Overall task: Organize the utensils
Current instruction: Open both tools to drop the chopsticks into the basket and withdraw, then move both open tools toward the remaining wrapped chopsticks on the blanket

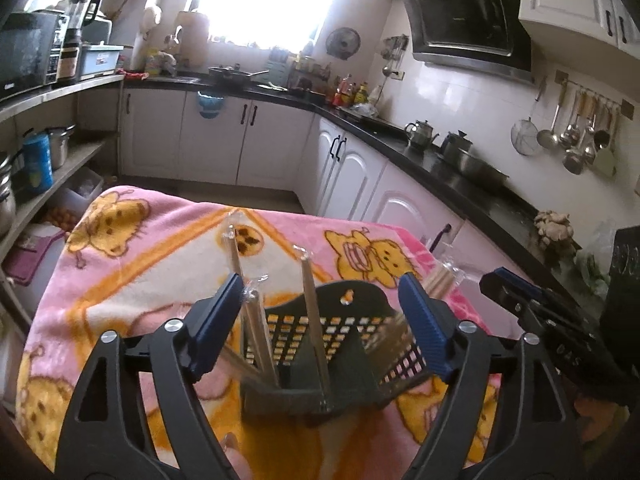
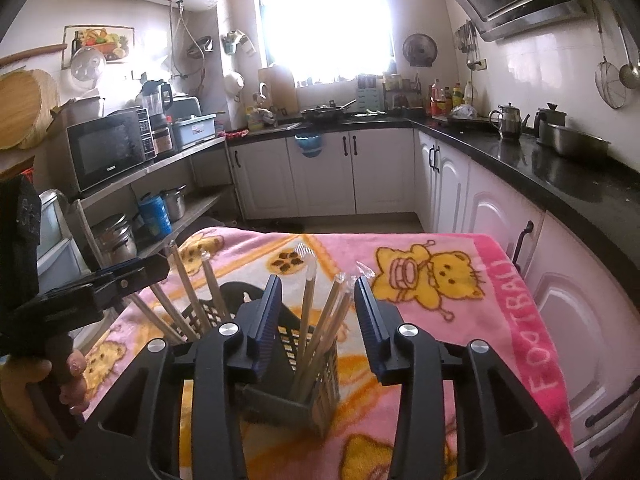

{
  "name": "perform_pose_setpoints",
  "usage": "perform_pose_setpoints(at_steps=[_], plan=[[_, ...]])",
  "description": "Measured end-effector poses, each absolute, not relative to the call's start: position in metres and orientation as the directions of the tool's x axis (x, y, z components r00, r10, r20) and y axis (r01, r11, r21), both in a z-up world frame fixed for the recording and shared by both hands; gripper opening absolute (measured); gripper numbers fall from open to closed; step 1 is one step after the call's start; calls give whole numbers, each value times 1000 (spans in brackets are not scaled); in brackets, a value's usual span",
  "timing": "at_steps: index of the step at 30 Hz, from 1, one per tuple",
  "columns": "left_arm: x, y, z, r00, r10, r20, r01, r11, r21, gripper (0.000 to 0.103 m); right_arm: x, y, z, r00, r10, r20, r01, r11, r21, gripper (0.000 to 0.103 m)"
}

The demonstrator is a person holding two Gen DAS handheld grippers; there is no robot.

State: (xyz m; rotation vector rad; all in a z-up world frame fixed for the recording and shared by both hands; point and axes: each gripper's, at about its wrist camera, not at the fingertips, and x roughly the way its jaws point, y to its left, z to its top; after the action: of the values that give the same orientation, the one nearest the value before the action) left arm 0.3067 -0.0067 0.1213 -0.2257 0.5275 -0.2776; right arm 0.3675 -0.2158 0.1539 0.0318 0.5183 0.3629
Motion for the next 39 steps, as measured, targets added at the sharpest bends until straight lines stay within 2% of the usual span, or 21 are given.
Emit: perform_pose_setpoints(at_steps=[10,17,39], plan=[[278,-5,128,837,-316,-446,209,939,-272,82,341,-223,163,813,345,-468,-333,936,113,41],[258,-1,122,837,-310,-451,200,940,-275,87,318,-230,165,815,341,-468,-335,937,98,43],[210,10,68,798,-312,-516,160,935,-318,92,267,-241,120,775,318,-547,-311,944,109,53]])
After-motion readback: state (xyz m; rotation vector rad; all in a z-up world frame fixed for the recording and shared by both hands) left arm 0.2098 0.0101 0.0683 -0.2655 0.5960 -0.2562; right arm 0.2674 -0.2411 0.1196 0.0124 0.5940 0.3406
